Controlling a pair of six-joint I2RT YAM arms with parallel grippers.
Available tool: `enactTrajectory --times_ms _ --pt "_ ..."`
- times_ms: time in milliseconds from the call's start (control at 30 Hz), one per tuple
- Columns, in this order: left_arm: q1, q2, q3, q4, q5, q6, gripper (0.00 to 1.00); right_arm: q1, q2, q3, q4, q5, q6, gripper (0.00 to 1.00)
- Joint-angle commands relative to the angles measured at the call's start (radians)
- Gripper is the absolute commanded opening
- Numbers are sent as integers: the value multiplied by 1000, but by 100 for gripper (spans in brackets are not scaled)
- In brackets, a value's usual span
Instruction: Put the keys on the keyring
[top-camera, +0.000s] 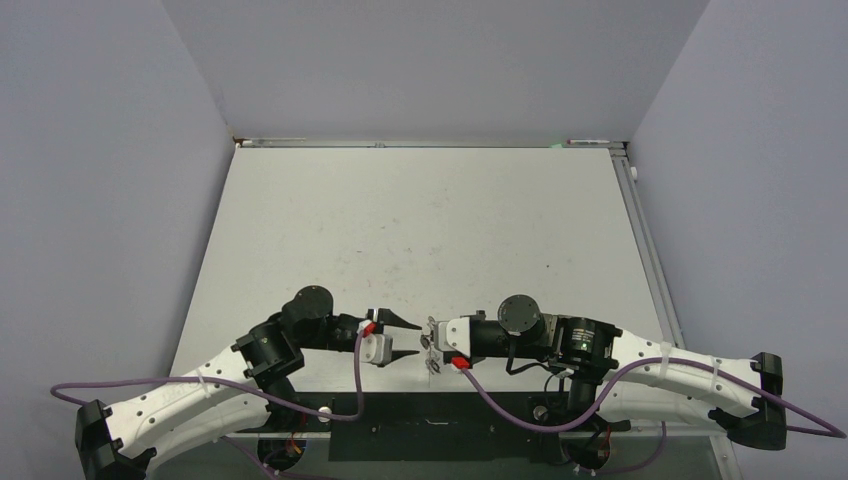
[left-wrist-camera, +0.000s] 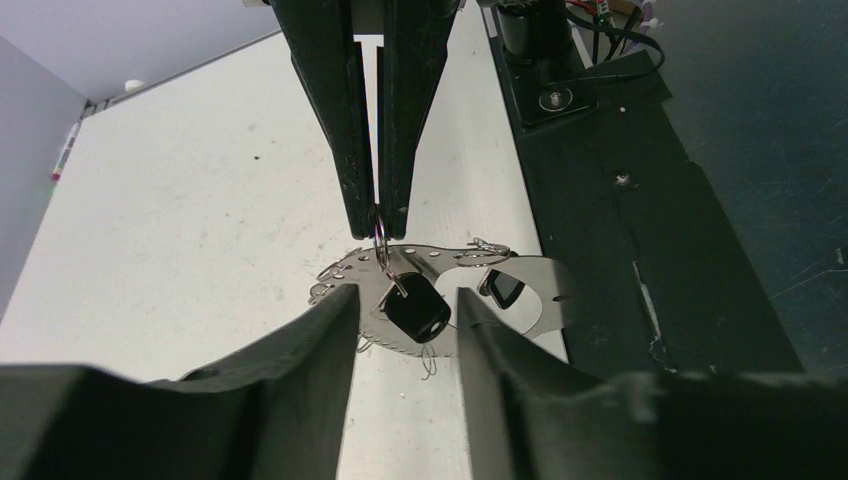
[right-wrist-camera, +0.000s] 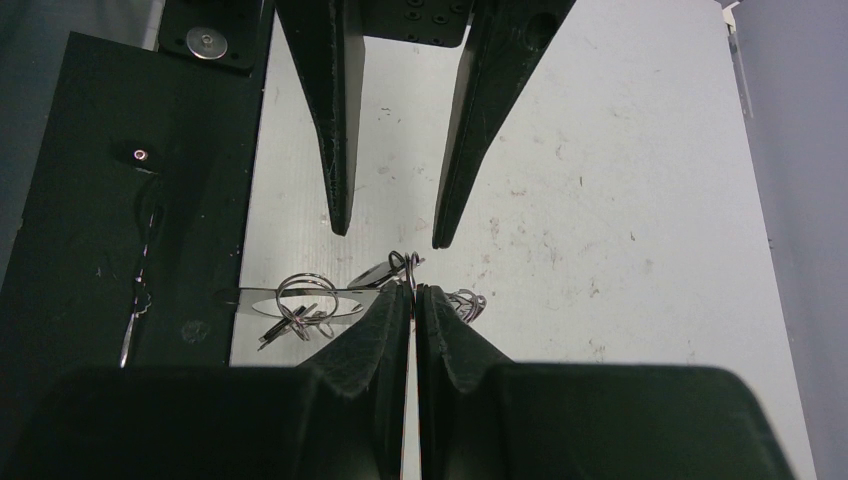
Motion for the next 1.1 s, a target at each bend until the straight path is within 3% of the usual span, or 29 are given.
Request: enactTrajectory --times_ms 0,300,967,1067 --pt "-1 -26 -3 83 -12 -31 46 11 -22 13 93 11 4 5" --pt "6 7 -11 168 -30 -103 42 12 -24 10 119 11 14 5" --pt "3 57 -4 207 -36 -133 19 20 -33 4 151 4 23 5" --pt "3 61 -1 210 -45 -137 10 21 -31 6 153 1 23 5"
